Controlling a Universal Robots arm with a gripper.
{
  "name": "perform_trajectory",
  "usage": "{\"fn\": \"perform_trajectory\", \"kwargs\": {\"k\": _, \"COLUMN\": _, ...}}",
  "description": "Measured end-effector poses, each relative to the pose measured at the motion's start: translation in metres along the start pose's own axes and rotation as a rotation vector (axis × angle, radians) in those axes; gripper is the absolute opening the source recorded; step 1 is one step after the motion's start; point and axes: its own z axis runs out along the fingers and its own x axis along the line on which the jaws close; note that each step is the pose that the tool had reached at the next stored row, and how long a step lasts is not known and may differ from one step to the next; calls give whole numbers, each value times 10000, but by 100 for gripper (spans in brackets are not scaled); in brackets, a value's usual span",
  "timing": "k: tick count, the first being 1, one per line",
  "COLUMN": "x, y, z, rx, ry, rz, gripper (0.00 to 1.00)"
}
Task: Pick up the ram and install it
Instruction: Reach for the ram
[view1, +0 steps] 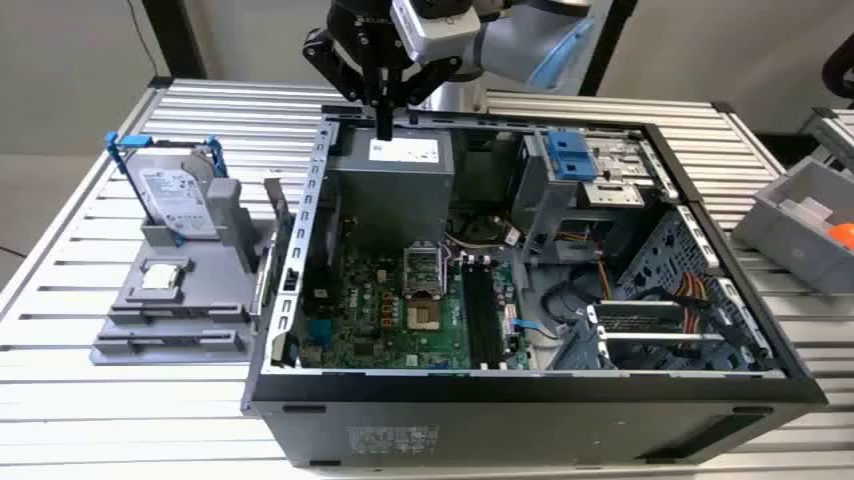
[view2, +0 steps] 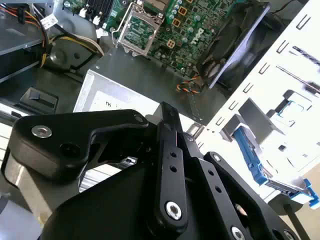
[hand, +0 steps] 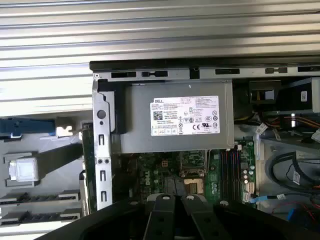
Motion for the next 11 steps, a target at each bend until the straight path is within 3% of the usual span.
{"fn": "perform_trajectory", "kwargs": {"k": 11, "x": 34, "y": -2, "z": -1, "rx": 0, "ry": 0, "rz": 0, "gripper": 0}}
